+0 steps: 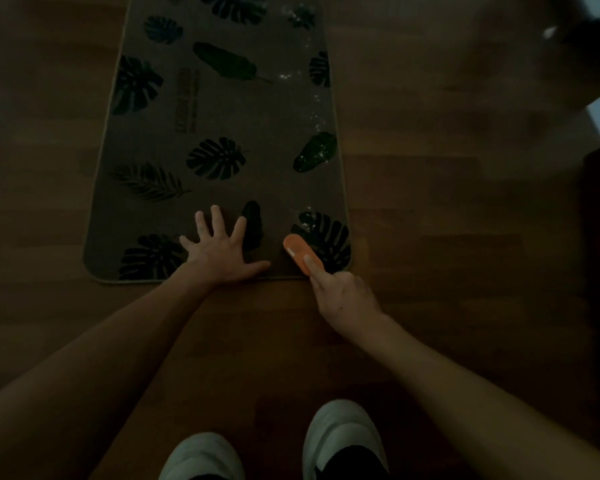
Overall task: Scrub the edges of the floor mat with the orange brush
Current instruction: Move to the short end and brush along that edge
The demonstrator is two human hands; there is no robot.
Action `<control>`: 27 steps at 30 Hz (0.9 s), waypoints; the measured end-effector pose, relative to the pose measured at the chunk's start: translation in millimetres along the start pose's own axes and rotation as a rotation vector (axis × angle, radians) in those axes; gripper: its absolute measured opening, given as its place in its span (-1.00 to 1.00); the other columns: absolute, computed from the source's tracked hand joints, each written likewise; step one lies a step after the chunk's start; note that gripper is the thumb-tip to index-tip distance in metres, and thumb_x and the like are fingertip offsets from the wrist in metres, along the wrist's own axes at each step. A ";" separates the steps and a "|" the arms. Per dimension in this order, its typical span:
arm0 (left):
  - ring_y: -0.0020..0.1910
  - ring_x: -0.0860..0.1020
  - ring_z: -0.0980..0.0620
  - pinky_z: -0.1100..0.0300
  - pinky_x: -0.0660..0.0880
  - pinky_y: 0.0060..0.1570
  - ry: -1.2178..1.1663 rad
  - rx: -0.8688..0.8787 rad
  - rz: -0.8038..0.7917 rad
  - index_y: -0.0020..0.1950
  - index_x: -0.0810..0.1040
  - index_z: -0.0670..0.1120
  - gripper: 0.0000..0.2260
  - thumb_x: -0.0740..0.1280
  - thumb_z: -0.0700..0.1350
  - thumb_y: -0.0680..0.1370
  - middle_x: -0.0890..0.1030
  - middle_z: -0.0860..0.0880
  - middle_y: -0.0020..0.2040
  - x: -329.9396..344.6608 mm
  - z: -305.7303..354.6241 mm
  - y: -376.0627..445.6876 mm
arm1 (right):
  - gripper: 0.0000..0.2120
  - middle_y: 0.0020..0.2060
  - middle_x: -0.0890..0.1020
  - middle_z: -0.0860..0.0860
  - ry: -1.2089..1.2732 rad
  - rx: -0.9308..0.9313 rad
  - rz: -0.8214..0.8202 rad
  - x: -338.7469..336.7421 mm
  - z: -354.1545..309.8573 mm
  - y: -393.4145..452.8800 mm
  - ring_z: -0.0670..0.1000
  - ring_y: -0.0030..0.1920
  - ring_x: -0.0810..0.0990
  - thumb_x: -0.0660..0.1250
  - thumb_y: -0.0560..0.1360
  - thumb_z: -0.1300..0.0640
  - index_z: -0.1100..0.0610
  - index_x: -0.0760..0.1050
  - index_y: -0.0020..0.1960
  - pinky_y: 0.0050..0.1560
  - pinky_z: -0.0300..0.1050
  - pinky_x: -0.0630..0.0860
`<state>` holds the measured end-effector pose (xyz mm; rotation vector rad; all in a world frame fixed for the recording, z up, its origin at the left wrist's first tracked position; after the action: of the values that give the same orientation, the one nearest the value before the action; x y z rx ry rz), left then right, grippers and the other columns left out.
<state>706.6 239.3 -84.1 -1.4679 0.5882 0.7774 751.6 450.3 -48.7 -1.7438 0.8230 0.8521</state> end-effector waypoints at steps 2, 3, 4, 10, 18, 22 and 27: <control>0.53 -0.28 -0.39 -0.48 0.03 0.38 0.040 0.010 -0.012 0.58 -0.30 0.20 0.08 0.21 0.60 0.30 -0.38 -0.21 0.57 3.9 -1.4 0.2 | -0.51 -0.14 0.49 0.12 -0.046 0.010 -0.005 -5.9 -0.2 9.6 0.09 -0.22 0.48 -0.02 0.71 -0.04 -0.13 -0.01 0.62 -0.18 -0.01 0.47; 0.52 -0.29 -0.40 -0.49 0.03 0.38 0.053 0.022 -0.012 0.56 -0.33 0.24 0.08 0.21 0.61 0.28 -0.39 -0.21 0.56 4.5 -1.1 0.5 | -0.51 -0.14 0.48 0.12 -0.055 0.009 0.000 -8.7 -0.5 14.0 0.09 -0.22 0.49 -0.02 0.72 -0.04 -0.13 -0.01 0.62 -0.18 0.00 0.48; 0.52 -0.29 -0.41 -0.50 0.04 0.37 0.059 0.034 -0.010 0.55 -0.34 0.27 0.07 0.21 0.61 0.27 -0.40 -0.22 0.56 5.0 0.1 1.0 | -0.51 -0.14 0.49 0.13 -0.046 0.020 0.004 -11.5 1.6 18.8 0.10 -0.22 0.51 -0.02 0.72 -0.04 -0.12 -0.01 0.62 -0.18 0.01 0.50; 0.51 -0.30 -0.42 -0.51 0.05 0.37 0.066 0.035 -0.027 0.54 -0.32 0.30 0.04 0.24 0.58 0.30 -0.41 -0.23 0.55 5.1 -0.1 1.9 | -0.50 -0.14 0.50 0.14 0.057 0.123 0.056 -30.1 12.8 68.1 0.13 -0.26 0.50 0.01 0.70 -0.06 -0.11 0.01 0.62 -0.24 -0.01 0.46; 0.55 -0.31 -0.27 -0.50 0.06 0.37 0.057 0.112 -0.001 0.61 -0.14 0.07 0.09 0.39 0.46 0.32 -0.33 -0.08 0.59 -6.5 32.6 8.0 | -0.48 -0.16 0.59 0.15 0.105 0.018 0.090 -4.3 12.4 19.1 0.15 -0.25 0.58 0.05 0.70 -0.03 -0.10 0.00 0.62 -0.25 -0.01 0.49; 0.52 -0.34 -0.36 -0.57 0.08 0.31 0.077 0.158 -0.054 0.55 -0.33 0.29 0.12 0.42 0.46 0.29 -0.40 -0.07 0.57 3.9 51.5 8.9 | -0.50 -0.14 0.54 0.12 0.147 -0.074 0.086 14.0 12.1 -16.4 0.07 -0.26 0.49 0.02 0.71 -0.03 -0.13 0.00 0.62 -0.24 -0.03 0.44; 0.51 -0.36 -0.37 -0.59 0.05 0.29 0.021 0.129 -0.068 0.56 -0.25 0.31 0.10 0.43 0.46 0.28 -0.41 -0.07 0.57 2.0 53.8 10.6 | -0.49 -0.12 0.57 0.17 0.056 -0.083 0.079 0.5 28.5 -0.7 0.19 -0.18 0.59 0.05 0.70 -0.04 -0.17 0.01 0.61 -0.15 0.05 0.56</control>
<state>693.8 292.3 -90.3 -1.3722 0.5906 0.6593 747.6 477.6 -56.3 -1.8242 0.9101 0.9048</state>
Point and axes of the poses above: each hand's wrist, its own y-axis towards the middle knuckle, its own x-axis out of the palm, z = x × y, the point moved 10 cm from there along y, towards the middle knuckle
